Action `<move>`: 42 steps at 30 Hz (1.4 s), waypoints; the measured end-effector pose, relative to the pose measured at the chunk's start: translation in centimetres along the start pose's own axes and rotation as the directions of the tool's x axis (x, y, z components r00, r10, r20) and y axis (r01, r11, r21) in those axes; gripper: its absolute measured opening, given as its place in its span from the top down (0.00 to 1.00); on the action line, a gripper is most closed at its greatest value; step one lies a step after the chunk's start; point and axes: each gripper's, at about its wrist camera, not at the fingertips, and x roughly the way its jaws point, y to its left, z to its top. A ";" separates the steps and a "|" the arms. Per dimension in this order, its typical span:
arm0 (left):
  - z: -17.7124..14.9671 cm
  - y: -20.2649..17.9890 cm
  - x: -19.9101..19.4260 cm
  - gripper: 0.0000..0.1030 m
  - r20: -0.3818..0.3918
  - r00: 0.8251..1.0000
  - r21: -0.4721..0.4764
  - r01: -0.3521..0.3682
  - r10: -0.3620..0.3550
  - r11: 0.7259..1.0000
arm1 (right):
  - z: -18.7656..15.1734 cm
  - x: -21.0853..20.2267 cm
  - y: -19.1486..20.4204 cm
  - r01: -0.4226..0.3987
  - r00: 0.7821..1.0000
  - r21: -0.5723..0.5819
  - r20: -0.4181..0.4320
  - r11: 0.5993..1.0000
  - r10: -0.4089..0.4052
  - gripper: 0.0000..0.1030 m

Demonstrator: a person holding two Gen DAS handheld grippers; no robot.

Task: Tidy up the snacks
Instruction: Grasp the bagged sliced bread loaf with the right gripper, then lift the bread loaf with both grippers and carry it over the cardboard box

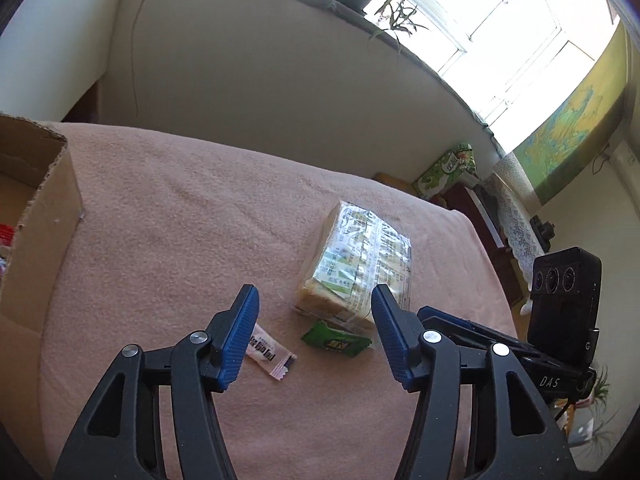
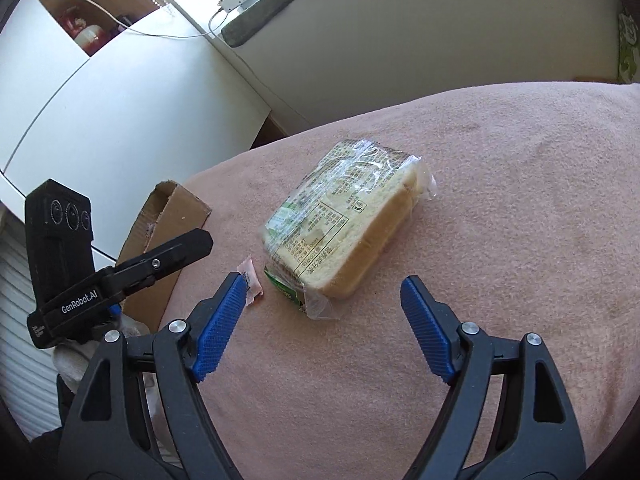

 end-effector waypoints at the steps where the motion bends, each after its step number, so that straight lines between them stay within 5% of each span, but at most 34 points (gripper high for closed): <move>1: 0.2 0.2 0.6 0.44 -0.013 1.000 -0.021 0.016 -0.016 1.000 | 0.3 0.1 -0.4 -0.023 1.000 0.027 0.001 0.999 0.023 0.20; 4: 0.9 0.3 2.0 0.44 -0.039 0.998 -0.049 0.038 -0.040 0.998 | 1.1 0.3 -1.4 -0.066 0.998 0.086 0.008 0.994 0.066 0.22; 7: 1.0 0.0 2.9 0.44 -0.061 0.997 -0.038 0.039 -0.042 0.999 | 1.5 0.7 -2.4 -0.092 0.996 0.133 -0.008 0.987 0.093 0.34; 12: 1.3 0.0 3.5 0.47 -0.080 0.996 -0.032 0.028 -0.031 0.999 | 1.5 1.9 -3.0 -0.102 0.994 0.165 -0.032 0.981 0.108 0.37; 20: 1.3 -0.7 4.2 0.67 -0.104 0.994 0.011 0.019 -0.018 1.000 | 1.6 2.8 -3.5 -0.095 0.993 0.162 -0.050 0.982 0.104 0.48; 42: 2.3 -4.8 3.3 0.67 -0.045 0.999 0.118 0.031 -0.026 0.993 | 3.8 -0.6 -1.8 -0.027 0.999 0.050 0.018 0.998 0.026 0.50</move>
